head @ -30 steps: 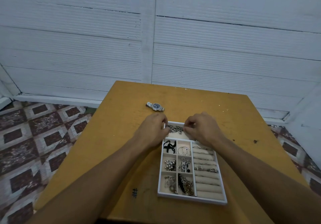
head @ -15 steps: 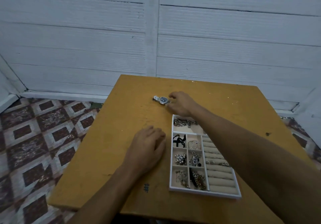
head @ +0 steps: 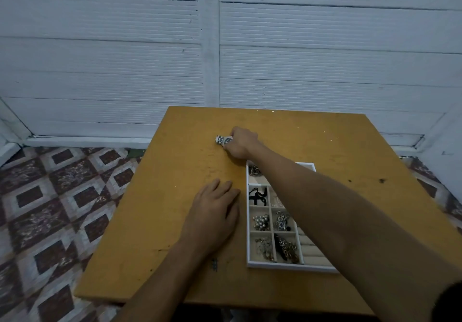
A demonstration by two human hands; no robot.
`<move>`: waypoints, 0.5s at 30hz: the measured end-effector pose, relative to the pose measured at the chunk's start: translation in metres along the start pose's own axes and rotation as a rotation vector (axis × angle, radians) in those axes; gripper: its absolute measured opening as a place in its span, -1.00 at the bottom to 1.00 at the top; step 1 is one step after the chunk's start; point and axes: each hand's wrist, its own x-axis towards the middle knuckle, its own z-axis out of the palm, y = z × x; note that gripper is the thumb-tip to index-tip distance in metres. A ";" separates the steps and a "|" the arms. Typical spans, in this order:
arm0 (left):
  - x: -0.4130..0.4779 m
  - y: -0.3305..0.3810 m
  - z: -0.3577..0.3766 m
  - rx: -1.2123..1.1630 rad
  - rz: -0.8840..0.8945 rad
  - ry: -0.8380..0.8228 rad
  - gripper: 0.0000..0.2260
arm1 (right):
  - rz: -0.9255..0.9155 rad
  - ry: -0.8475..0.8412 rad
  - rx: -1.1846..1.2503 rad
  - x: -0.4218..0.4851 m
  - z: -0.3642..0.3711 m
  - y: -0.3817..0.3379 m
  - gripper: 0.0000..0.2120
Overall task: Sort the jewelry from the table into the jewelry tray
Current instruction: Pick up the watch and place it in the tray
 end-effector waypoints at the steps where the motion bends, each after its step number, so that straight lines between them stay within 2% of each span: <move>1: 0.000 0.000 -0.001 -0.018 -0.010 -0.012 -0.64 | -0.001 -0.006 0.007 -0.001 -0.001 -0.002 -0.68; 6: 0.004 0.011 -0.011 -0.162 -0.095 0.000 -0.67 | -0.022 0.019 0.106 -0.013 -0.010 0.004 -0.85; 10: 0.013 0.016 -0.012 -0.204 -0.140 0.017 -0.66 | -0.078 0.063 0.255 -0.024 -0.034 0.022 -0.79; 15: 0.037 0.020 -0.015 -0.296 -0.214 0.069 -0.62 | -0.174 0.000 0.284 -0.054 -0.064 0.052 -0.80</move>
